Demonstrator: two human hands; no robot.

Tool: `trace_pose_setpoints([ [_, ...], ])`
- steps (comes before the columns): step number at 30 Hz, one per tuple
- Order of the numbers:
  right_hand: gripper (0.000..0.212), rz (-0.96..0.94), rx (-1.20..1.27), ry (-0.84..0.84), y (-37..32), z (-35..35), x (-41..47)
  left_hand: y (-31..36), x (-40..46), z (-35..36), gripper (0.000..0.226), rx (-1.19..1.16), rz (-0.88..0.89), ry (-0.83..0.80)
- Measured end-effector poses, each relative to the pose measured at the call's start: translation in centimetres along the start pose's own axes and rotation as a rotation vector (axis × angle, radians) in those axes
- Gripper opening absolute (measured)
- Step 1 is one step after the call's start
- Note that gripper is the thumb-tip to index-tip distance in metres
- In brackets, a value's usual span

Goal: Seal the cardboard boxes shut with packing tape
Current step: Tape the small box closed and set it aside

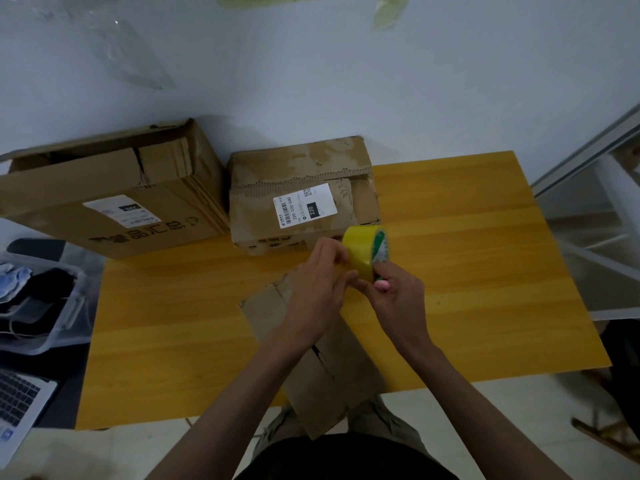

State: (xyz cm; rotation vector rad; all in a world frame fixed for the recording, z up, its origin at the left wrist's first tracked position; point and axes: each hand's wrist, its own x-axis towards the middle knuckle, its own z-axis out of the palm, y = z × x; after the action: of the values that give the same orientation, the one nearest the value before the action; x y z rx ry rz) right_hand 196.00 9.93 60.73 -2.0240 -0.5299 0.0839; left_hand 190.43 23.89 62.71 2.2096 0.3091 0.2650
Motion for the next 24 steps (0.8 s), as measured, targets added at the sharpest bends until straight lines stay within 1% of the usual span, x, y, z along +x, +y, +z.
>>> trace_pose_setpoints([
  [4,0.037,-0.002,-0.004,-0.028,-0.2,-0.3,0.9,0.1,1.2,-1.4,0.041,-0.077,-0.067,0.074],
  [6,0.038,-0.013,-0.028,-0.035,-0.2,-0.3,0.9,0.0,1.8,-2.2,0.036,-0.008,-0.038,0.101],
  [8,0.043,-0.026,-0.063,-0.038,-0.2,-0.2,0.7,0.0,2.1,-2.6,0.029,0.069,-0.015,0.117],
  [10,0.046,-0.035,-0.096,-0.041,-0.3,-0.1,0.4,0.0,2.3,-2.9,0.026,0.13,-0.024,0.119],
  [15,0.047,-0.094,-0.147,-0.051,-0.7,-0.1,0.1,0.4,2.8,-3.5,0.013,0.129,-0.091,0.103],
  [17,0.042,-0.093,-0.192,-0.055,-0.7,0.0,0.1,0.4,3.0,-3.8,0.009,0.131,-0.112,0.089],
  [20,0.024,-0.088,-0.245,-0.07,-0.4,0.1,0.1,0.5,3.4,-4.1,0.009,0.156,-0.136,0.04],
  [24,0.016,-0.088,-0.275,-0.092,-0.4,0.1,0.2,0.3,3.9,-4.5,0.007,0.202,-0.174,-0.043],
])
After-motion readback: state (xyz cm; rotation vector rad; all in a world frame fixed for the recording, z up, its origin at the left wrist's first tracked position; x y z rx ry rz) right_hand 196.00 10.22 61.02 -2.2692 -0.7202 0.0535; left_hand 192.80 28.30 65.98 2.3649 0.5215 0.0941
